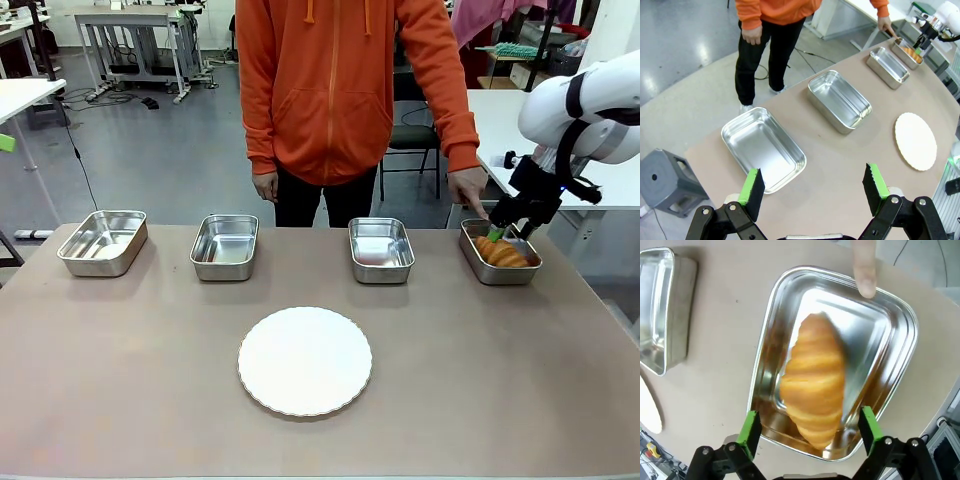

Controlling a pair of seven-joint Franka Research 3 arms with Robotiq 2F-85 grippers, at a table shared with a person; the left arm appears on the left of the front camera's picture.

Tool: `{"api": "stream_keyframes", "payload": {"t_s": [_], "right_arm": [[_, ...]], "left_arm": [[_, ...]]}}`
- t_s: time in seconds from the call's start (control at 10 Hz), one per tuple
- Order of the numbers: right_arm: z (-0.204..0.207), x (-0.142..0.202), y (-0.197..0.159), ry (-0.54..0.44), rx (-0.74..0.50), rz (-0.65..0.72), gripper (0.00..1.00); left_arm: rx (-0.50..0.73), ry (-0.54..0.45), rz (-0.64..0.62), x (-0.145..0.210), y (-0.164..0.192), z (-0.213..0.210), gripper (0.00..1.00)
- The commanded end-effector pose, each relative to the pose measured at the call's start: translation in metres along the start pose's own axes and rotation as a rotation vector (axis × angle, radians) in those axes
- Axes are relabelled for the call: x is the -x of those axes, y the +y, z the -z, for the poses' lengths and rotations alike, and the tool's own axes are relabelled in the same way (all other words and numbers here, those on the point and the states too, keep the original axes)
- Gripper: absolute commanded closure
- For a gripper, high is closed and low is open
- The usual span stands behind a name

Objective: Place the bread in the container.
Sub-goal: Place the Butter Roll into the Airtight Container indicated by the human.

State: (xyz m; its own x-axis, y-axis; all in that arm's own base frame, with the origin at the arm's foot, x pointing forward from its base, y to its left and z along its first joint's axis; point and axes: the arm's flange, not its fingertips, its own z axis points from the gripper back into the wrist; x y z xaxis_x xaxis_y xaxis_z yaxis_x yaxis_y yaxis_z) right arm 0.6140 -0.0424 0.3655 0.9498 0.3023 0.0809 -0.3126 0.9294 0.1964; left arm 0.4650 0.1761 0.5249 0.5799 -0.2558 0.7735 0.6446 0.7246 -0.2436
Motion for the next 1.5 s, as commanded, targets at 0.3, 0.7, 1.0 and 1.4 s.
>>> {"api": "stream_keyframes", "payload": {"t_s": [0.3,0.7,1.0,1.4], "right_arm": [[0.000,0.000,0.000,0.000,0.000,0.000,0.00],[0.000,0.000,0.000,0.000,0.000,0.000,0.00],[-0.035,0.010,0.039,-0.044,0.023,0.087,0.00],[-0.088,0.066,0.118,-0.040,0.033,0.116,0.00]], "left_arm": [[0.002,-0.008,-0.001,-0.001,-0.001,0.000,0.00],[0.002,-0.008,-0.001,-0.001,-0.001,0.000,0.00],[0.002,-0.008,-0.001,-0.001,-0.001,0.000,0.00],[0.002,-0.008,-0.001,-0.001,-0.001,0.000,0.00]]}}
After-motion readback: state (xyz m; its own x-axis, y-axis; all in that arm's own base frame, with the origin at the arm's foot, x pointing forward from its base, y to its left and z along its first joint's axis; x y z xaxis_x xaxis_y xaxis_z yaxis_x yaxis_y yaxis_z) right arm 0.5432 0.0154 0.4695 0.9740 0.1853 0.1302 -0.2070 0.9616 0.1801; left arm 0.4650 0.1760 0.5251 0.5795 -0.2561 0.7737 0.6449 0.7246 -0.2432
